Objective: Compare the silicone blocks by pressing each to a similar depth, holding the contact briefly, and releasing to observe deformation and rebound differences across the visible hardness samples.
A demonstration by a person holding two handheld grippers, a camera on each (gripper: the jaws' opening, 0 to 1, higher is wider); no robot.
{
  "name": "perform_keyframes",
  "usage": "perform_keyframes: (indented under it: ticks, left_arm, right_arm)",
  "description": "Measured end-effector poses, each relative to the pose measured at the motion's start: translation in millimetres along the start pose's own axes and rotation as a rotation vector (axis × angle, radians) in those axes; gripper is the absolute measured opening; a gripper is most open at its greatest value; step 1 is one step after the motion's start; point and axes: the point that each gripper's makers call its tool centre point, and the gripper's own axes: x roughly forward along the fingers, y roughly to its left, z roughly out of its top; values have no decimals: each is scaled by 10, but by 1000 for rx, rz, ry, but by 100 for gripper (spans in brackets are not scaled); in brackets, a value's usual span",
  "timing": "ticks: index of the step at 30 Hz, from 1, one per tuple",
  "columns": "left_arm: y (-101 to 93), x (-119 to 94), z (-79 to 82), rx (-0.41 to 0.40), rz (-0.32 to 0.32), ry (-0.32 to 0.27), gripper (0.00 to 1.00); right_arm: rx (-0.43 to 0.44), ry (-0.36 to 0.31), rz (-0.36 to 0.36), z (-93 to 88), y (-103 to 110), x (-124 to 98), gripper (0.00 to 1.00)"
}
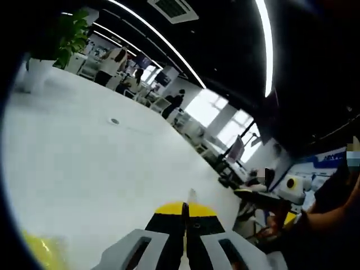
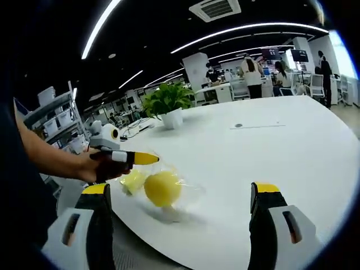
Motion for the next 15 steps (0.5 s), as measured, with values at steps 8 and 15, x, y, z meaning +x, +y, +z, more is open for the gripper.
perform_keyframes:
  ticks: [8,15]
  left_arm:
    - [321,83,-34,12,85,31,0]
    - [523,148,-85,-35,138,54,0]
  right_arm:
    - [8,1,7,-4,-9,15,96]
    - [-6,14,12,-53,3,51,96]
